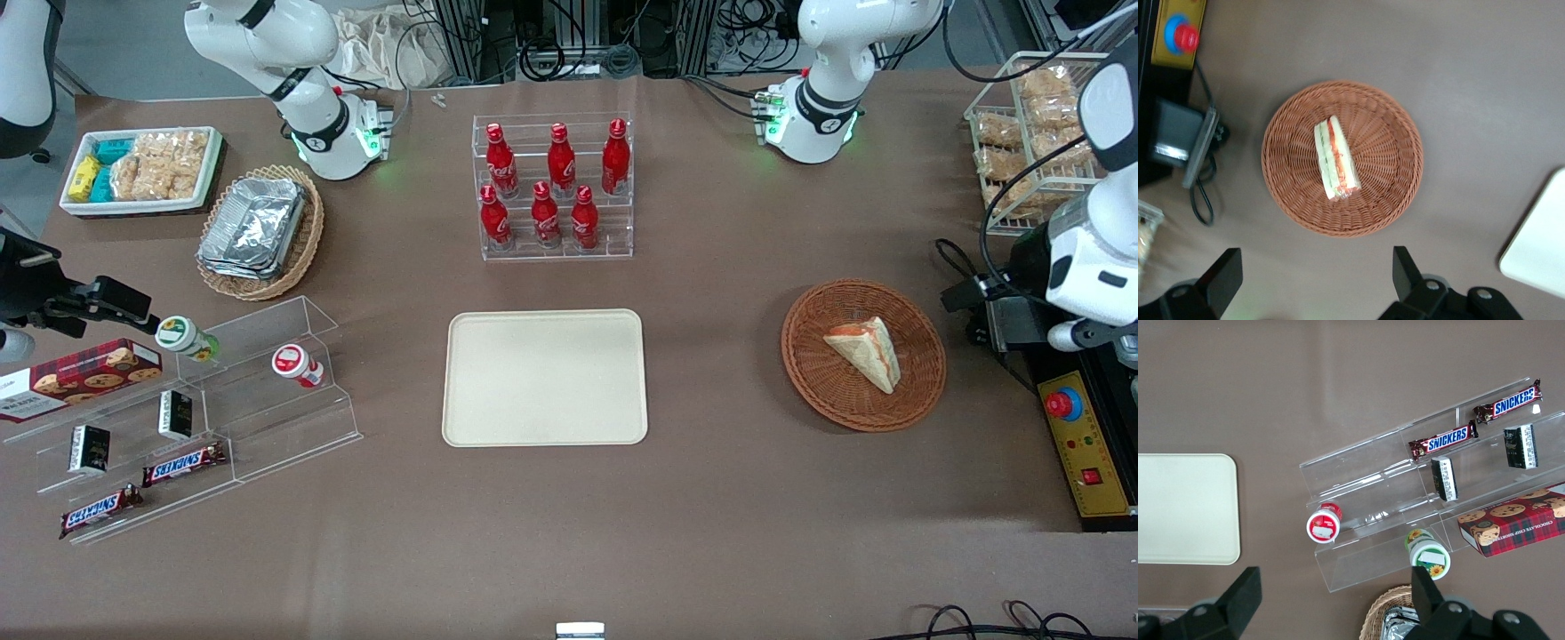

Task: Place sandwich from basket to tray
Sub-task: 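Move the left gripper toward the wrapped sandwich in the wicker basket, then lower the open left gripper around the wrapped sandwich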

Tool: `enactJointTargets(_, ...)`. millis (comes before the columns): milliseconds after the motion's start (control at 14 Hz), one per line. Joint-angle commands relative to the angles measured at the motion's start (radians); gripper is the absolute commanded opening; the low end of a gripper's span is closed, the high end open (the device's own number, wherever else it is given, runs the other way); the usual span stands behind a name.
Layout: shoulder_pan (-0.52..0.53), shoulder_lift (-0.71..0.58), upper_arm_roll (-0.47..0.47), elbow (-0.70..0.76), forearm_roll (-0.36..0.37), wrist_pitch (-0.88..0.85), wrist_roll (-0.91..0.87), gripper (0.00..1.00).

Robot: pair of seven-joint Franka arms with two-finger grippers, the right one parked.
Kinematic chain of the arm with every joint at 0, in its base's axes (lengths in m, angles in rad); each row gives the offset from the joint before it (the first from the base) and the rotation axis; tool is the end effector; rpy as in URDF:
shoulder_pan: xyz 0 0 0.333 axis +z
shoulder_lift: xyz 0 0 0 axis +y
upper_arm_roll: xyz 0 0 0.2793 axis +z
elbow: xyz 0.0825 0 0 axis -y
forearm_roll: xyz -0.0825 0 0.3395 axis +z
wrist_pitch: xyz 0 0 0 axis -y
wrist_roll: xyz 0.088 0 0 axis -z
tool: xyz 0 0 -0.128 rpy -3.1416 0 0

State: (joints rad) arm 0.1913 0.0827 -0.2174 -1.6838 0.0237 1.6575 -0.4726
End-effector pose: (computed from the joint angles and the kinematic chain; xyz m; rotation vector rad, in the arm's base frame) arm 0.5276 -0.0079 0.4836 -3.0298 -0.6822 0.1590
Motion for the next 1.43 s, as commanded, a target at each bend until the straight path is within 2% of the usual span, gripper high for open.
enactJointTargets(0,0.002,-0.006,0.000,-0.087,-0.013,0.086,-0.177,1.00)
enactJointTargets(357,0.003,-0.017,0.001,-0.345,-0.011,0.362,-0.262,1.00)
enactJointTargets(714,0.005,-0.008,0.006,-0.520,-0.007,0.593,-0.281,1.00)
enactJointTargets(1357,0.034,0.077,0.004,-0.550,-0.011,0.703,-0.327,1.00)
